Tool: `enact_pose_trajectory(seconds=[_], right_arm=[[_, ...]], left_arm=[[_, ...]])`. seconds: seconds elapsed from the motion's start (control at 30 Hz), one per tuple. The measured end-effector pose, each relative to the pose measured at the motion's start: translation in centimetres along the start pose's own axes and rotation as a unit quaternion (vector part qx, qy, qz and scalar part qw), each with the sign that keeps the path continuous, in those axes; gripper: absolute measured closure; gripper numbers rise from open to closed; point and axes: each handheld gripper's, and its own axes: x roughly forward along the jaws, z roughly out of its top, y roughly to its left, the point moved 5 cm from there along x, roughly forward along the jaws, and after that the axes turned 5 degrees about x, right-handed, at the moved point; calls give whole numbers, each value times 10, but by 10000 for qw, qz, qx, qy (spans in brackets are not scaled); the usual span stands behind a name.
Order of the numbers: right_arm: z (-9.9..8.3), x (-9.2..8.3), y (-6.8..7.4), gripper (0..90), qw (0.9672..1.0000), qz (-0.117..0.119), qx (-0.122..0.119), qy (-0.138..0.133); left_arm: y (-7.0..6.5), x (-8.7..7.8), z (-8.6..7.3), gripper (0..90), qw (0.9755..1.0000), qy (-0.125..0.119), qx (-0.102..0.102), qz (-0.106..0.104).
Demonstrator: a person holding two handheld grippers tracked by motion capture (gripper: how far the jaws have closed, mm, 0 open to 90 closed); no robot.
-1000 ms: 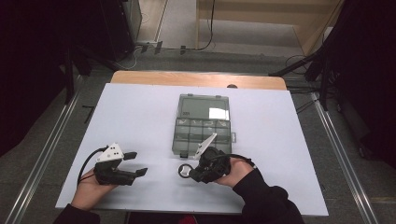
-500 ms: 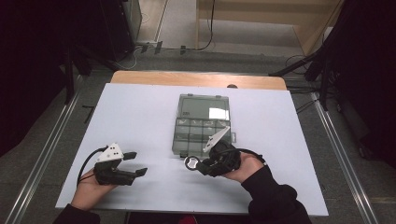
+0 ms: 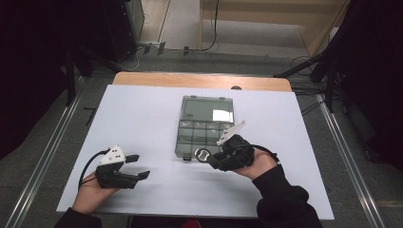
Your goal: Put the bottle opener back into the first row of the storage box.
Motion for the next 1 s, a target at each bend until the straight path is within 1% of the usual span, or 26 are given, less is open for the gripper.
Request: enact_pose_trajectory(seconds=[0.23, 0.33, 0.37, 0.47, 0.57, 0.73, 0.9, 1.0], right_arm=[[4, -5, -8, 662, 9999, -105, 55, -65], [7, -6, -11, 662, 9998, -142, 61, -86], [10, -7, -14, 662, 9998, -156, 97, -100], [13, -8, -16, 662, 9998, -156, 97, -119], [16, -9, -20, 662, 9996, -206, 97, -158], [21, -10, -28, 662, 9995, -224, 126, -178], [27, -9, -38, 662, 9994, -232, 193, -158], [30, -7, -44, 662, 9995, -206, 208, -153]], left_arm=[[0, 0, 0, 251, 10000, -2, -1, -1], [0, 0, 0, 251, 10000, -6, 0, -5], [0, 0, 0, 251, 10000, -6, 1, -5], [0, 0, 0, 251, 10000, -7, 3, -9], [0, 0, 0, 251, 10000, -15, 9, -11], [-2, 0, 2, 251, 9999, -125, -4, 30], [-2, 1, 0, 251, 10000, -47, -15, 23], [-2, 2, 0, 251, 10000, -60, -18, 12]])
